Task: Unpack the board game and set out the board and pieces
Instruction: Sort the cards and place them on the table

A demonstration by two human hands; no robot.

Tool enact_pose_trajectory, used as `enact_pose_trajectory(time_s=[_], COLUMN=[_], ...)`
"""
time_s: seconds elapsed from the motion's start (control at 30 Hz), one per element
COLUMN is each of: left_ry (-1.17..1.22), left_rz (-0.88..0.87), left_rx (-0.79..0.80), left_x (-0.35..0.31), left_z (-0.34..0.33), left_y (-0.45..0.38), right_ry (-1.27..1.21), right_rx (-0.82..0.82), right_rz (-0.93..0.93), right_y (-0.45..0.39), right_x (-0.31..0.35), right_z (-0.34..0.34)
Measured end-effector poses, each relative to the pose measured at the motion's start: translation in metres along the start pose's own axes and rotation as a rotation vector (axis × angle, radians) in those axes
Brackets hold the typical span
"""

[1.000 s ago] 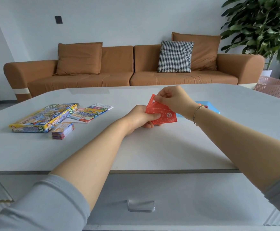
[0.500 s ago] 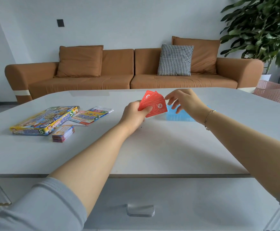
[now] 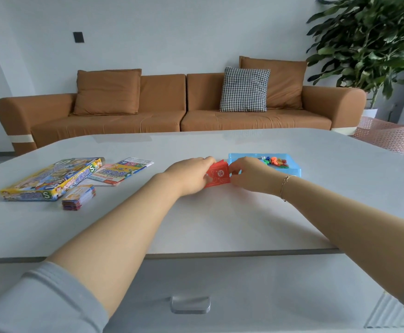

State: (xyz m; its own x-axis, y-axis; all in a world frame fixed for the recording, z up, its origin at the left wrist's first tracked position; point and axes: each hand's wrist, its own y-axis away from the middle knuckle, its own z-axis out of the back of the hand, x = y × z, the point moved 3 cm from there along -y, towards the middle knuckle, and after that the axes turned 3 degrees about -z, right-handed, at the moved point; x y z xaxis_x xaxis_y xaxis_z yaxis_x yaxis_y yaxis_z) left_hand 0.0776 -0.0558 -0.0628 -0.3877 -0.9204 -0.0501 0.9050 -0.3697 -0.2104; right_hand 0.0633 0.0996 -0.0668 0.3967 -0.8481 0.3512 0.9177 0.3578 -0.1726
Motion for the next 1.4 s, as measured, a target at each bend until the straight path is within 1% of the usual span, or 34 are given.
enact_pose_trajectory(time_s=[0.1, 0.17, 0.23, 0.3, 0.37, 0.47, 0.6, 0.7, 0.77, 0.83, 0.9, 0.93, 0.97, 1.07, 1.1, 1.17, 1.23, 1.4], left_ry=[-0.059, -0.159, -0.258, -0.292, -0.294, -0.277, -0.121, -0.075, -0.018, 0.111, 0.281, 0.312, 0.283, -0.146, -0.192, -0.096, 0.005, 0.004], left_rz=[-0.006, -0.010, 0.006, 0.030, 0.031, 0.012, 0.052, 0.067, 0.078, 0.119, 0.163, 0.190, 0.193, 0.142, 0.092, 0.005, -0.027, 0.029], left_rx=[-0.049, -0.093, -0.055, -0.002, 0.003, -0.025, 0.062, 0.056, 0.057, 0.067, 0.057, 0.041, 0.017, -0.159, -0.218, -0.268, -0.274, -0.246], left_x=[-0.004, -0.004, -0.004, -0.005, -0.007, -0.008, -0.006, -0.003, 0.001, 0.005, 0.007, 0.015, 0.017, 0.023, 0.022, 0.019, 0.019, 0.024], left_z=[0.004, 0.008, 0.006, -0.001, -0.004, 0.000, -0.004, -0.006, -0.006, -0.005, -0.002, 0.002, 0.004, 0.014, 0.015, 0.017, 0.017, 0.021], left_y=[0.000, -0.001, -0.002, 0.000, 0.000, 0.000, 0.002, 0.002, -0.001, -0.002, -0.001, 0.005, 0.008, 0.016, 0.018, 0.022, 0.026, 0.033], right_ry=[0.014, 0.008, 0.007, 0.057, 0.105, 0.107, 0.118, 0.117, 0.031, -0.195, -0.389, -0.471, -0.531, -0.634, -0.653, -0.688, -0.728, -0.811], right_rx=[-0.041, -0.065, -0.045, -0.012, -0.011, -0.049, 0.015, -0.027, -0.106, -0.163, -0.162, -0.127, -0.104, -0.048, -0.025, 0.014, 0.036, 0.051], right_rz=[0.007, 0.010, 0.012, 0.037, 0.067, 0.071, 0.091, 0.098, 0.084, 0.047, 0.005, -0.008, -0.033, -0.097, -0.107, -0.110, -0.115, -0.138], right_y=[0.000, -0.001, -0.001, -0.001, -0.002, -0.003, -0.002, -0.001, -0.001, -0.004, -0.006, -0.009, -0.011, -0.016, -0.017, -0.019, -0.021, -0.024], right_x=[0.000, 0.000, -0.001, 0.000, 0.001, 0.000, -0.001, 0.001, 0.000, -0.001, -0.001, 0.007, 0.009, 0.013, 0.014, 0.020, 0.026, 0.029], right_z=[0.003, 0.004, 0.002, -0.002, -0.004, -0.004, -0.006, -0.005, -0.002, 0.001, 0.004, 0.002, 0.002, -0.003, -0.004, -0.006, -0.008, -0.014])
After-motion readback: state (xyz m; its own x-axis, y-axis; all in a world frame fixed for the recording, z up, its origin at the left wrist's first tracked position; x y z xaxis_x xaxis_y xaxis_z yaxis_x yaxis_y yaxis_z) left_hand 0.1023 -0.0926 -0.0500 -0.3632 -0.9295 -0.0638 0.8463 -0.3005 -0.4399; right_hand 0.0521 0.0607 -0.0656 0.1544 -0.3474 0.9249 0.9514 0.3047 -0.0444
